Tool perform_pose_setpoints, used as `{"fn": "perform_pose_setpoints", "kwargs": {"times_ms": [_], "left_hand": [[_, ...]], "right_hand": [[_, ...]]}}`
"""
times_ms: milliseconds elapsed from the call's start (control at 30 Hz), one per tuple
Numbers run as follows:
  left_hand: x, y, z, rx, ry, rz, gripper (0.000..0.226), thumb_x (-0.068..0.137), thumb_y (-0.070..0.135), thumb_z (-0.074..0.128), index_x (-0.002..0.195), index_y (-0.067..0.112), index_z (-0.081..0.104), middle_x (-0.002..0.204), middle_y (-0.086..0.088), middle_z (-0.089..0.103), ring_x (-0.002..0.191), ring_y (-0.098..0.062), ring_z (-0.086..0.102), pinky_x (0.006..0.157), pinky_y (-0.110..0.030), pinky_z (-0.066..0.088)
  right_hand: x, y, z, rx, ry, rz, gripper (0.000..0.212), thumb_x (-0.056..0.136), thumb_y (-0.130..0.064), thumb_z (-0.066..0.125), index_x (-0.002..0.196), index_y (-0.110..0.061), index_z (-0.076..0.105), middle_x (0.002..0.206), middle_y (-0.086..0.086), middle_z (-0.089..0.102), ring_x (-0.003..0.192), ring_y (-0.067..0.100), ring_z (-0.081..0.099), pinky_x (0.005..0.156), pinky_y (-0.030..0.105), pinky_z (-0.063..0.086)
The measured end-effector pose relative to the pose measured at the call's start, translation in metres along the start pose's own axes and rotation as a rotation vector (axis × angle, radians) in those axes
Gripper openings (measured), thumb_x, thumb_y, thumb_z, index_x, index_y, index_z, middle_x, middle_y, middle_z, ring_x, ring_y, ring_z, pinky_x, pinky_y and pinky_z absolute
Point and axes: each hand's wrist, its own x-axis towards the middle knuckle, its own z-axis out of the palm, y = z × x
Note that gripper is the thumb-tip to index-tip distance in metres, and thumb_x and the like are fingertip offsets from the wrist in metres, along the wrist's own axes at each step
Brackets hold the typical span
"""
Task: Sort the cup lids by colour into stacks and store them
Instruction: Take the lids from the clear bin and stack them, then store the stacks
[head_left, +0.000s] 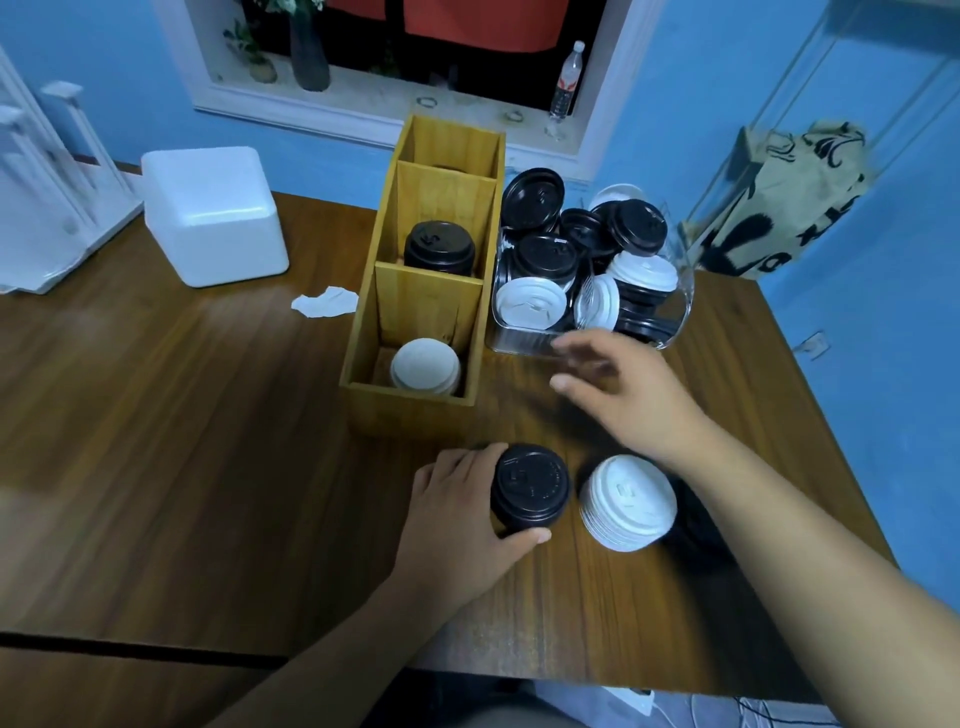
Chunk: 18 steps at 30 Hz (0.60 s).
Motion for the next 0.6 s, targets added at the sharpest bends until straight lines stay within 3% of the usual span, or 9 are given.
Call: {"fn": "perform_pose_setpoints", "kwargs": {"times_ms": [67, 200, 433, 600], "left_hand": [[-0.001, 0.001, -0.001, -0.003, -0.003, -0.002, 0.093, 0.069, 0.079, 0.066, 0.145, 0.037, 0.035, 0.138, 0.023, 0.047, 0.13, -0.001, 0.032, 0.108, -0.026, 0.02], [0.0, 0.002, -0.003, -0.002, -0.012, -0.009, 0.093, 0.07, 0.079, 0.064, 0.147, 0.039, 0.032, 0.14, 0.025, 0.044, 0.131, 0.002, 0.028, 0.108, -0.023, 0.016], [0.0, 0.001, -0.003, 0.0, -0.028, -0.017, 0.092, 0.07, 0.082, 0.06, 0.147, 0.041, 0.03, 0.141, 0.027, 0.042, 0.132, 0.002, 0.028, 0.112, -0.026, 0.018], [0.001, 0.002, -0.004, 0.006, -0.022, -0.01, 0.09, 0.071, 0.082, 0.058, 0.146, 0.042, 0.03, 0.139, 0.028, 0.042, 0.131, 0.002, 0.028, 0.11, -0.023, 0.015]], "right_hand": [[0.026, 0.005, -0.007, -0.11, 0.087, 0.024, 0.045, 0.09, -0.03, 0.075, 0.132, -0.027, 0.06, 0.121, -0.013, 0.06, 0.104, 0.005, 0.058, 0.094, 0.032, 0.052], [0.073, 0.009, -0.001, -0.306, 0.095, -0.017, 0.063, 0.089, -0.035, 0.075, 0.145, -0.027, 0.048, 0.142, -0.002, 0.049, 0.127, 0.018, 0.049, 0.107, 0.039, 0.045], [0.084, 0.013, 0.006, -0.292, 0.186, -0.103, 0.038, 0.088, -0.035, 0.074, 0.121, -0.019, 0.064, 0.118, -0.004, 0.053, 0.11, 0.019, 0.054, 0.091, 0.041, 0.052], [0.043, 0.011, -0.021, -0.065, 0.208, 0.019, 0.028, 0.09, -0.033, 0.074, 0.116, -0.025, 0.07, 0.098, -0.01, 0.07, 0.085, 0.009, 0.06, 0.077, 0.025, 0.048]]}}
